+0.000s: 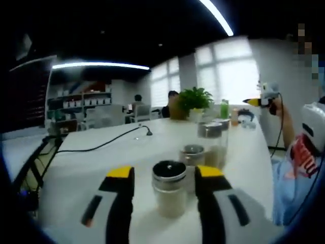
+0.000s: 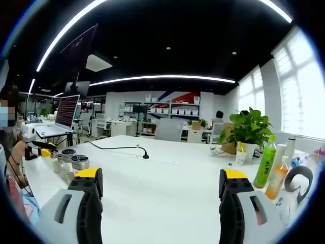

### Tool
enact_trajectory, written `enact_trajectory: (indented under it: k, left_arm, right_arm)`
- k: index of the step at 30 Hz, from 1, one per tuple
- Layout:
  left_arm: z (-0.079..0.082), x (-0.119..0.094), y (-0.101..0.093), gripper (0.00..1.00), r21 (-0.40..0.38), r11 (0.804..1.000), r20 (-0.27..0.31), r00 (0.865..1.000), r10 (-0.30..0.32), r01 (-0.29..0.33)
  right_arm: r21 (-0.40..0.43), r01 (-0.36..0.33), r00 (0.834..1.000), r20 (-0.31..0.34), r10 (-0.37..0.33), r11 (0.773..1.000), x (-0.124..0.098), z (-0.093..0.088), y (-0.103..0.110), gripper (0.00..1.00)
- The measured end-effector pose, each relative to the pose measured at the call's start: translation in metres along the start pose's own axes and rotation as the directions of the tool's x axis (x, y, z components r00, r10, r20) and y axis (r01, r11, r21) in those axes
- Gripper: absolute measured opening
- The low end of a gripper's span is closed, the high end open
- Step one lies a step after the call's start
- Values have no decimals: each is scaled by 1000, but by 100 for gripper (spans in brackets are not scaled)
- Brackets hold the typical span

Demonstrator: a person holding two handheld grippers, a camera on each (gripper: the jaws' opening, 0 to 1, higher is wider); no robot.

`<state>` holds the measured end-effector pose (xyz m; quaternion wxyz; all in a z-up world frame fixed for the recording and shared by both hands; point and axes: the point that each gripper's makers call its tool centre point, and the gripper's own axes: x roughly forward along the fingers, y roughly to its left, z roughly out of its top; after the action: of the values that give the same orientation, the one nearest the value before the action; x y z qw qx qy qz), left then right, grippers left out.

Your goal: Rotate the seasoning bottle until the label or dispensing opening points toward the visible target arrow and the bottle remains upright within the marked orientation range

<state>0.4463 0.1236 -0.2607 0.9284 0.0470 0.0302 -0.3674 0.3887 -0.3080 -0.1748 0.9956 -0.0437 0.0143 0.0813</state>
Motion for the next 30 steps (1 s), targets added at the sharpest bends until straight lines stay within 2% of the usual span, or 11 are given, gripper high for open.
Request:
enact_trajectory:
  k: [2,3,4,6,8,11,15,17,19,25,30]
  left_arm:
    - [4,-2,1,49,-58,997,26,998,57,-56]
    - [9,-5,5,48,-107,987,67,990,126,-118]
    - [13,-8,6,48,-95,982,103,980,172,-162]
    - [7,-12,-4,49,-77,983,65,983,173,-168]
    - [14,-15,-5,49,-77,974,107,970,220,-213]
    - [18,-16,-7,50,-43,963,123,955,268,-265]
    - [11,-16,-8,48,-163,943,143,939,313,-289]
    - [13,-12,-6,42,-181,934,166,927,337,-307]
    - [10,-13,1,34,-148,916,153,906,393,-373]
    - [1,-5,-5,39,-161,923,138,918,372,-350]
    - [-3,-3,2,39,-174,911,141,906,399,-374]
  right_arm:
    - [-1,-1,1000,0,1,1000,0,0,0,99]
    - [1,3,1000,0,-3,1000,-1,0,-1,99]
    - [2,7,1000,2,-7,1000,-1,1,-2,99]
    - [0,8,1000,2,-8,1000,0,1,-3,99]
    - [4,6,1000,-2,-6,1000,0,0,-2,99]
    - [2,2,1000,-2,-2,1000,-1,0,-1,98]
    - [-3,6,1000,4,-6,1000,-2,2,-1,98]
    - [-1,4,1000,0,-4,1000,-1,0,-1,98]
    - [5,2,1000,-2,-2,1000,-1,-1,-1,98]
    - [0,21,1000,11,-21,1000,-5,3,-4,98]
    - [-3,28,999,18,-28,1000,-7,5,-5,98]
